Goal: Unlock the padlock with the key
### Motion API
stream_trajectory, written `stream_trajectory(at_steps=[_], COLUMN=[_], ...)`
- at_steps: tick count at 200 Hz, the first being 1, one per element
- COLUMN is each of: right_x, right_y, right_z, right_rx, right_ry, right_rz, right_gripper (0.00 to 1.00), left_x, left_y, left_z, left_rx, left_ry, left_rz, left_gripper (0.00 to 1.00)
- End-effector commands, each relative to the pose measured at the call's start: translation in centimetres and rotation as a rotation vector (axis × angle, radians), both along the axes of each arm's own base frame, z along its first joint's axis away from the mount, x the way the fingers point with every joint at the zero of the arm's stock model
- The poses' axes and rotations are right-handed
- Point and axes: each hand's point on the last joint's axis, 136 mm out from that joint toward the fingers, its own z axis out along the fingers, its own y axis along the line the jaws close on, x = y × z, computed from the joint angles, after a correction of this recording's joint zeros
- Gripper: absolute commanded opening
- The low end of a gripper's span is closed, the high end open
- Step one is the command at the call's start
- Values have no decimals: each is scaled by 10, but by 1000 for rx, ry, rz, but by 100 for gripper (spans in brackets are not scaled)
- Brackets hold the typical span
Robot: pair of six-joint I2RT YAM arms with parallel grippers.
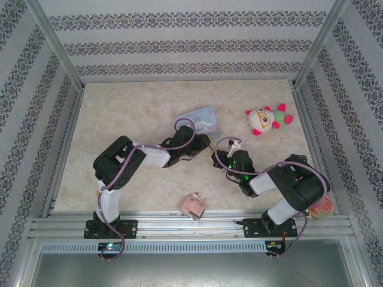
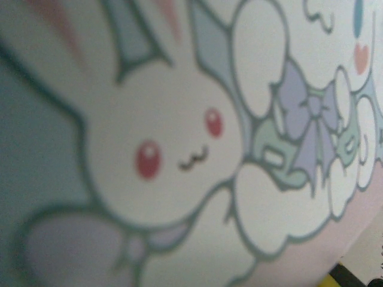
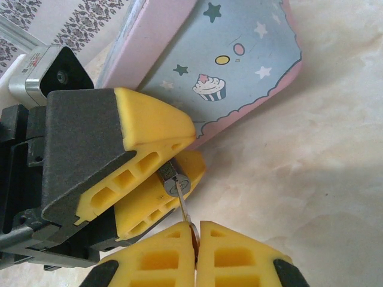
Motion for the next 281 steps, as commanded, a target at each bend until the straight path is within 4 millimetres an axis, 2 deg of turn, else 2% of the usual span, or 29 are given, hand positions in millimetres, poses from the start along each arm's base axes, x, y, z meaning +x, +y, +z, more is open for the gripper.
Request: stream_trajectory(at_steps=[1, 118, 219, 281], right_x=[9, 15, 14, 15], right_y=[7, 13, 5, 12], right_z=[16, 4, 19, 17], right_rx=[33, 41, 38, 37], right_ry=[-50, -25, -88, -84], right_rz=[15, 24, -4, 13], right_gripper=[0, 0, 0, 0], left_x=[5, 5, 4, 4], left_y=[-4, -5, -4, -4], left_z=[10, 13, 11, 11], left_rx=[-50, -61, -61, -64], left_ry=[-12, -15, -8, -5], left_rz=[-5, -12, -9, -8], left_gripper=[20, 20, 20, 20])
